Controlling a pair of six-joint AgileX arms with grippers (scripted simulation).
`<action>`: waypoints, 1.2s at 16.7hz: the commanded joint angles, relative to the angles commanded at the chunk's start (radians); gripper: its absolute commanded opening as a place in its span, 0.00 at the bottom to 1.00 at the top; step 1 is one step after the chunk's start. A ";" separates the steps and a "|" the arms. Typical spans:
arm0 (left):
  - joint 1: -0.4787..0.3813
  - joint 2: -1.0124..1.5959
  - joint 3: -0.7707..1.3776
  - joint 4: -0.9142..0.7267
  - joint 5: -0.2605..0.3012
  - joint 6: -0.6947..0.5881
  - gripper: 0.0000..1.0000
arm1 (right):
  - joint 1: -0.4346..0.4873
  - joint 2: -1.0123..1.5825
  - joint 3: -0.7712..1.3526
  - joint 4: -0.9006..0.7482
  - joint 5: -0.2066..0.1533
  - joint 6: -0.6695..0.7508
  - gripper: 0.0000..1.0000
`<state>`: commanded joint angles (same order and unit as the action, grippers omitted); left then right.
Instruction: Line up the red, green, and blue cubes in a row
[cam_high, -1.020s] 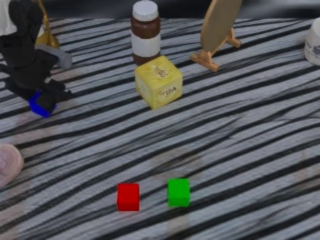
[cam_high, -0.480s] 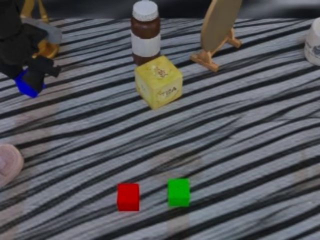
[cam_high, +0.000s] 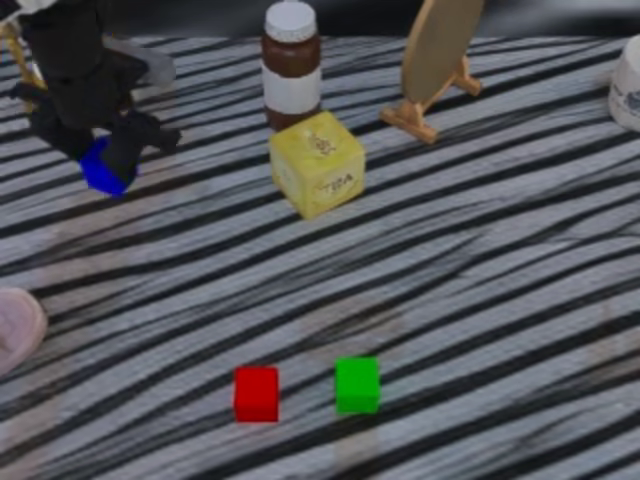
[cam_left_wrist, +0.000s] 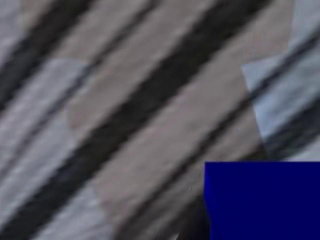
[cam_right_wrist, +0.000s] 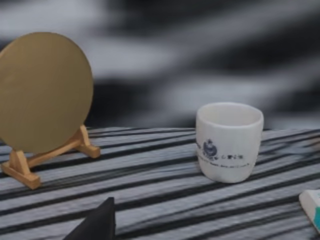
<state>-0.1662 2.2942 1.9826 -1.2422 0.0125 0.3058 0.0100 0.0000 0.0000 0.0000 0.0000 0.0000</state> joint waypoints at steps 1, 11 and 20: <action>-0.043 0.005 0.009 -0.007 -0.002 -0.061 0.00 | 0.000 0.000 0.000 0.000 0.000 0.000 1.00; -0.602 0.019 0.052 -0.075 -0.019 -0.953 0.00 | 0.000 0.000 0.000 0.000 0.000 0.000 1.00; -0.861 -0.022 0.052 -0.075 -0.038 -1.316 0.00 | 0.000 0.000 0.000 0.000 0.000 0.000 1.00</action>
<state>-1.0274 2.2723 2.0343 -1.3175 -0.0253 -1.0104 0.0100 0.0000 0.0000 0.0000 0.0000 0.0000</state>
